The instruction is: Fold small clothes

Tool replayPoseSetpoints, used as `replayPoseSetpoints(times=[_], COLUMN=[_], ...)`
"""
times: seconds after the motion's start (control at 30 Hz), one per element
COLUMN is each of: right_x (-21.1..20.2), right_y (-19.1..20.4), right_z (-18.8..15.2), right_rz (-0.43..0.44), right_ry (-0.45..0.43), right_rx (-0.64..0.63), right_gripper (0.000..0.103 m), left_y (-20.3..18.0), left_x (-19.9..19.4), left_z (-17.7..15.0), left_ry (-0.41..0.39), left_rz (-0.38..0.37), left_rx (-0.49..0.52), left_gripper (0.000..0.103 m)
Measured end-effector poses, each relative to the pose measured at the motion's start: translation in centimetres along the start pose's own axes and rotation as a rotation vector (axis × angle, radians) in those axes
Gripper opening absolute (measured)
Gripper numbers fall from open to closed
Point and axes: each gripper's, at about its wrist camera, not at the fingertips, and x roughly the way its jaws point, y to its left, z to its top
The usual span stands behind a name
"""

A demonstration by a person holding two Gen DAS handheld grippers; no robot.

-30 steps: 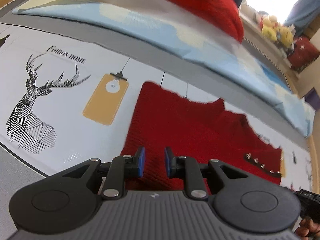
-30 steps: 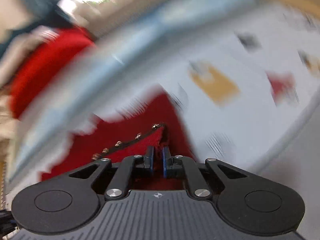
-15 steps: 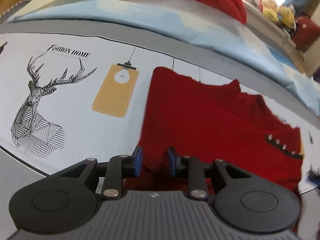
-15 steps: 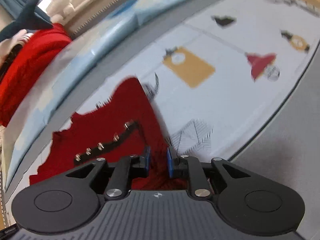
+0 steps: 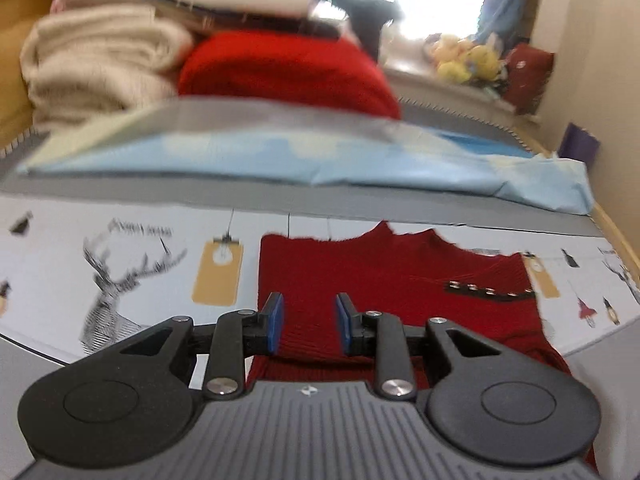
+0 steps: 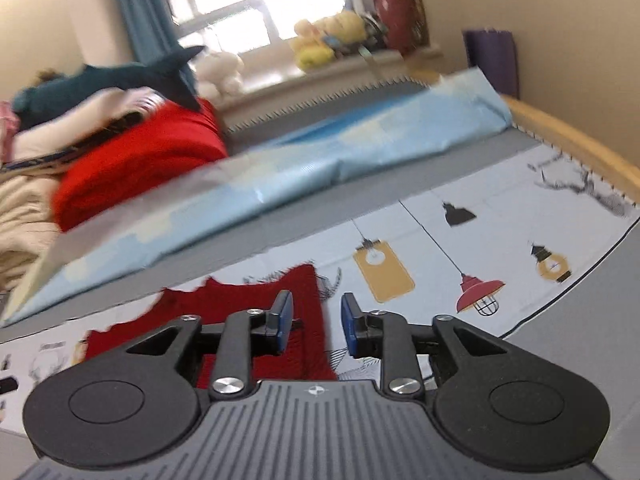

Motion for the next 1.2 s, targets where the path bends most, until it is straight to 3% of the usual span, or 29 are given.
replayPoseSetpoints(times=[0.17,0.27,0.43,0.5,0.57,0.63,0.7,0.8,1.07,1.2], right_x=[-9.6,-14.5,-18.2,-18.4,-18.6,-18.1,-17.4,-15.6,-11.3,-9.2], right_y=[-0.5,-1.9,-5.8,-6.9,-7.9,-8.5,-9.2,-10.1,-10.7,-10.6], right_z=[-1.1,-4.0,-10.9,-12.9,-14.0,-15.1,-16.4,-18.0,-20.2,-21.2], right_rz=[0.111,0.14,0.144,0.077,0.081,0.053,0.028,-0.02,-0.041,-0.059], right_ry=[-0.067,-0.108,-0.062,0.001,-0.005,0.017,0.033,0.111,0.242,0.316], right_rx=[-0.093,-0.113,-0.068,-0.061,-0.031,-0.039,-0.046,-0.015,0.043,0.051], right_gripper=[0.04,0.042,0.042,0.042,0.042,0.042,0.042,0.04,0.04,0.04], left_y=[-0.7,-1.0,-0.5,-0.1,0.4,1.0,2.1,3.5,7.2,9.0], left_x=[-7.7,-12.0,-16.3,-16.9,-17.4,-17.0,-16.1,-13.4,-9.5,-8.6], left_z=[-2.8,-6.6,-13.7,-15.9,-18.0,-19.9,-22.0,-23.5,-24.3,-24.7], left_ry=[-0.036,-0.058,-0.01,0.002,0.005,0.013,0.02,0.132,0.254,0.292], left_rz=[-0.025,-0.061,-0.091,-0.093,-0.089,-0.085,-0.085,-0.021,-0.01,0.028], left_rx=[0.068,0.092,0.097,0.096,0.102,0.103,0.059,0.007,-0.184,-0.251], left_gripper=[0.034,0.034,0.034,0.032,0.028,0.017,0.016,0.011,0.014,0.025])
